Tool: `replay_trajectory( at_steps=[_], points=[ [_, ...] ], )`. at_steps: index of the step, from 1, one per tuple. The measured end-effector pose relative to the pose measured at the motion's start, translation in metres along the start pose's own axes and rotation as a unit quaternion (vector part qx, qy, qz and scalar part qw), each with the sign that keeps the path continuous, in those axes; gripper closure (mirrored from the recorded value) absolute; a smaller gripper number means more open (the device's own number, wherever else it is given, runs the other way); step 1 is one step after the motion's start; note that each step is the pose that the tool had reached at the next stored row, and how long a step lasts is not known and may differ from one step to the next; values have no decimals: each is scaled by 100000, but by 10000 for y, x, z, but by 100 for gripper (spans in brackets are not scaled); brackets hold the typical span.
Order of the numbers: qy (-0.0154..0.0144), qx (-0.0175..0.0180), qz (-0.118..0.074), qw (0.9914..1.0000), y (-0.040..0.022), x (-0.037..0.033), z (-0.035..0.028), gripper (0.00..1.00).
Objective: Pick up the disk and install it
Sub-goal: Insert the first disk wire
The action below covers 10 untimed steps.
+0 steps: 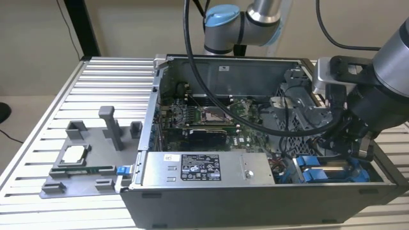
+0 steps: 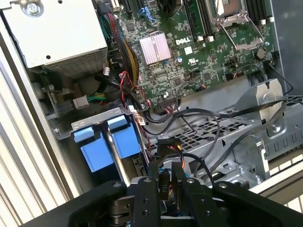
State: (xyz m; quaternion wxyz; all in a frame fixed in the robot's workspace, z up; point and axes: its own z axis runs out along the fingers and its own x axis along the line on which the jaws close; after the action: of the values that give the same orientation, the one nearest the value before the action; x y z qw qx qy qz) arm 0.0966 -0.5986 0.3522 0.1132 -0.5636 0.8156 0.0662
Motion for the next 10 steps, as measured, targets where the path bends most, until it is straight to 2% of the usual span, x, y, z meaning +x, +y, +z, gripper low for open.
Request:
replay_trajectory(
  at_steps=[7, 8, 10],
  points=[
    [-1, 1, -2, 100000, 0, 0, 0, 0],
    [2, 2, -1, 100000, 0, 1, 0, 100],
    [69, 5, -1, 100000, 0, 0, -1, 100]
  ],
)
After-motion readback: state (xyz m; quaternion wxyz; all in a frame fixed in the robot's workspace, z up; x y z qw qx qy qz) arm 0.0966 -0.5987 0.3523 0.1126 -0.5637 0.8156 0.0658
